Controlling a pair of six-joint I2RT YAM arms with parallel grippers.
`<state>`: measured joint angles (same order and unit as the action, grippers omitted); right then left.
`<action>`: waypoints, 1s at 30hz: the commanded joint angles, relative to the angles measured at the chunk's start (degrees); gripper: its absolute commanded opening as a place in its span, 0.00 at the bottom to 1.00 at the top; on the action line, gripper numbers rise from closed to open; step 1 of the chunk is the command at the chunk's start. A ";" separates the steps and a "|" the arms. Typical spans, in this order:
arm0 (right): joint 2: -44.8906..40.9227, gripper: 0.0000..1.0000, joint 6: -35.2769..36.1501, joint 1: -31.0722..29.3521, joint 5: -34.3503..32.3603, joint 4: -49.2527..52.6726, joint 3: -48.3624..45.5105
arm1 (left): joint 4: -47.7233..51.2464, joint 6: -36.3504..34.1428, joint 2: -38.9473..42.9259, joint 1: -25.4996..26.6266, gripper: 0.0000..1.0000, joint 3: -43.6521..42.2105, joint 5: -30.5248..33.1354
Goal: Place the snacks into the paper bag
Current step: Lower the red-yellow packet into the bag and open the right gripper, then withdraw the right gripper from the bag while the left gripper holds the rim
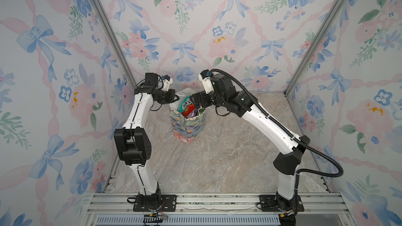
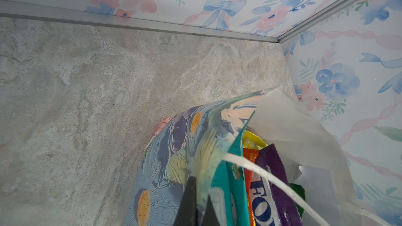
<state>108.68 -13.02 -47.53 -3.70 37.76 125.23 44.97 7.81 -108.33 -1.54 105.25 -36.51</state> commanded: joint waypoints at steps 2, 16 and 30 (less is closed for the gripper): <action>-6.33 1.00 -0.34 1.24 -3.14 -6.76 -6.94 | 1.83 0.36 0.97 0.07 0.00 -0.22 -1.01; -17.08 0.99 -5.81 7.00 -1.63 -13.24 -22.93 | 1.79 -0.96 2.60 1.23 0.46 -0.84 2.11; -22.93 0.98 -5.75 9.44 -2.80 -14.06 -28.35 | 1.79 -1.74 4.09 1.54 0.98 -0.49 4.01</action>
<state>87.46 -18.04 -39.09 -5.91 24.84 98.43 46.50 6.70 -107.39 -0.34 104.88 -32.80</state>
